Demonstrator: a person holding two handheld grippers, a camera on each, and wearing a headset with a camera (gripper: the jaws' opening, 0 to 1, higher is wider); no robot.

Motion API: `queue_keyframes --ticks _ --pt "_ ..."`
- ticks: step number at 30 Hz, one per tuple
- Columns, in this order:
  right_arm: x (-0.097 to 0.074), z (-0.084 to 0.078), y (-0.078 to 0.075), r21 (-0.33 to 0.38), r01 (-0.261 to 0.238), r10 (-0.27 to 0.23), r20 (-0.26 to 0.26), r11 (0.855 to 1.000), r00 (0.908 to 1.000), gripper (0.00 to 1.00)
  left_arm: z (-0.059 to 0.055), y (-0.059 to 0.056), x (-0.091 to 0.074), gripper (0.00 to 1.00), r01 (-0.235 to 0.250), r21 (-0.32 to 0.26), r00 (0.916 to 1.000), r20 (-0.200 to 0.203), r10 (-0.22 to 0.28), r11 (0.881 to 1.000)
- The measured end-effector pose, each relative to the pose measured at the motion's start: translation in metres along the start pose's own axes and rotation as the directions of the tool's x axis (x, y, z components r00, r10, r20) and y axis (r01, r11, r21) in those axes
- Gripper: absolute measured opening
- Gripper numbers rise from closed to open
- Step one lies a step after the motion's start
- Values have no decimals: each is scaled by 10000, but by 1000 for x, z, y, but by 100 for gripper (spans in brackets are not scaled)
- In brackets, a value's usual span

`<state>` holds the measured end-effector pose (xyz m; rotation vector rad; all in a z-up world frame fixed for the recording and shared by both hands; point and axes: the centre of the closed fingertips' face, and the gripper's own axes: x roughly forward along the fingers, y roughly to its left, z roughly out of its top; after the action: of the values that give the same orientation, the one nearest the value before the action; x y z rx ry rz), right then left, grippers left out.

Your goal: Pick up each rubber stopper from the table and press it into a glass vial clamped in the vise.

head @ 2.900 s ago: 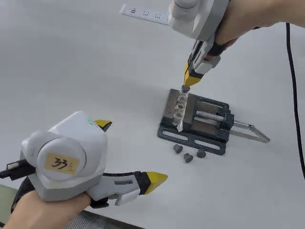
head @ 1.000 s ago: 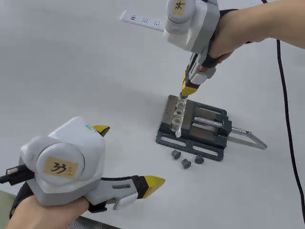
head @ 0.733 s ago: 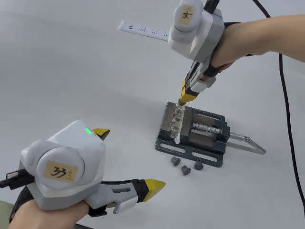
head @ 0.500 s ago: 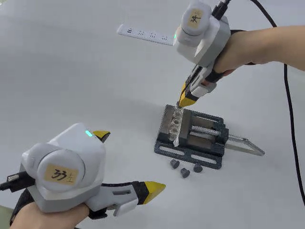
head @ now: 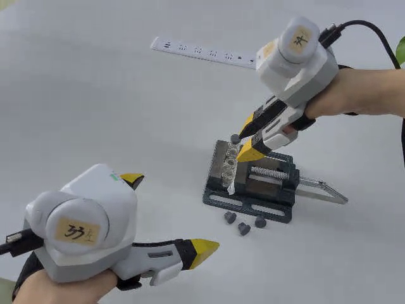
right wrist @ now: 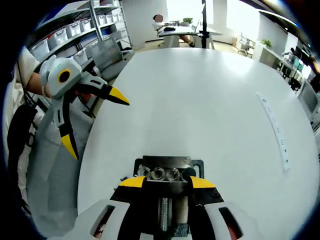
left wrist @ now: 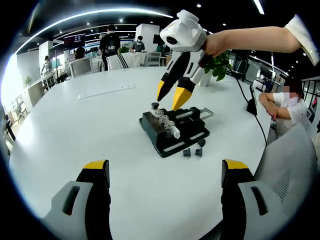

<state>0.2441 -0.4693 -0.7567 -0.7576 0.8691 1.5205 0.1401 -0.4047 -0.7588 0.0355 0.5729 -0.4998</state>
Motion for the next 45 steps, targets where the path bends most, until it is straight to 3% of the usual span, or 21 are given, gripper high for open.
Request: queue_keyframes --ticks 9,14,18,24,32,38,45 --pt "-7 -18 17 -274 658 -635 786 9975 9949 60 2 0 -1 92 51 -111 10000 75 -50 9999" --pt "-9 -33 33 -36 922 -913 1111 9957 9896 69 5 -1 -2 93 148 -124 9997 171 -146 9998" --pt "-8 -46 45 32 1015 -1012 1117 9948 9886 79 6 -1 -2 94 199 -8 9996 199 -198 9998" --pt "-12 -63 62 -21 1229 -1220 1047 9924 9870 85 9 -2 -4 98 399 338 9991 141 -404 9986" --pt "-12 -77 75 -121 1310 -1295 849 9913 9879 81 8 -1 -6 99 527 671 9986 3 -529 9964" --pt "-3 -81 86 -181 1094 -1079 700 9938 9917 63 7 -1 -6 99 592 752 9982 -37 -591 9954" --pt "10 -80 81 -102 1115 -1106 641 9937 9918 43 5 -3 -6 99 638 742 9980 -90 -633 9952"
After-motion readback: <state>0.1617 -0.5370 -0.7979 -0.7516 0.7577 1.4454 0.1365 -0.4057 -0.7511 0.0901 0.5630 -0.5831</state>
